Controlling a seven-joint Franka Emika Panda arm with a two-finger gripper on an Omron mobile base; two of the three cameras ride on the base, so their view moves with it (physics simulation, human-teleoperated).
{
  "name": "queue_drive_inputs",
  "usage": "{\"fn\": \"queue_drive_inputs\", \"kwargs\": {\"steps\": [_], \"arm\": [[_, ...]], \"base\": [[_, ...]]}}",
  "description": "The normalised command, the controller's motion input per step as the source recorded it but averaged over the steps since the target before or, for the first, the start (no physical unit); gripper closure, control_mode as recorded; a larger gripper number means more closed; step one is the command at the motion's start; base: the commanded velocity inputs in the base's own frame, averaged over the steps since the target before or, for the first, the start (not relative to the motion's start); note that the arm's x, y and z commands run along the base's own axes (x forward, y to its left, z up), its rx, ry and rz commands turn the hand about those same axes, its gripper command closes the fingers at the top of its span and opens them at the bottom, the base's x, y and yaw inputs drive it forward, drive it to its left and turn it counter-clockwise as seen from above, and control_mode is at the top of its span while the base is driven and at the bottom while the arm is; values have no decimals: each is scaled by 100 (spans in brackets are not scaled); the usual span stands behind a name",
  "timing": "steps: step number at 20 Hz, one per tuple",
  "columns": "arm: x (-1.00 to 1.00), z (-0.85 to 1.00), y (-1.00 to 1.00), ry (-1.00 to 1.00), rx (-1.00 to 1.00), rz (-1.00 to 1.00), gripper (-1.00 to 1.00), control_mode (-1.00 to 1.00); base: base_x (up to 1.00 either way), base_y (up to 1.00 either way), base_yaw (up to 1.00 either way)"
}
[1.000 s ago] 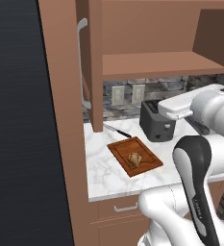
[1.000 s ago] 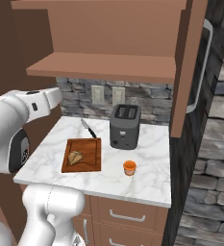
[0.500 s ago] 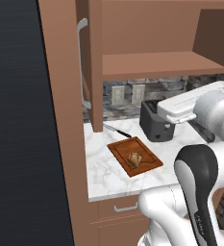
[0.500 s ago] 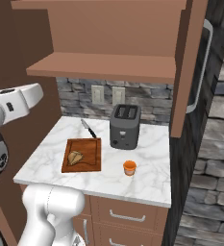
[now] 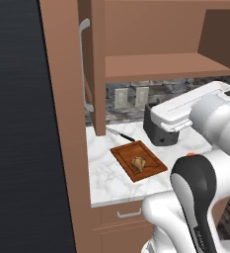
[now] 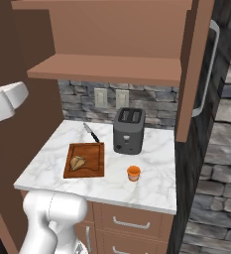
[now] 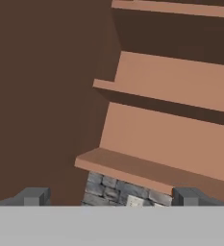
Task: Pick the bread, place it on the cutting board, pick the jam, place it on the counter, and close the cabinet.
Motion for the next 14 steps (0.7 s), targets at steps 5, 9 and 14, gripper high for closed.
{"fn": "queue_drive_inputs", "kwargs": {"steps": [5,9,14], "arm": [[-11,-6,25,-8,0,6,-100,-100],[-23,-4,14,-3,0,10,-100,-100],[-17,-4,17,-1,0,9,-100,-100]], "base": [[0,0,0],[0,0,0],[0,0,0]]}}
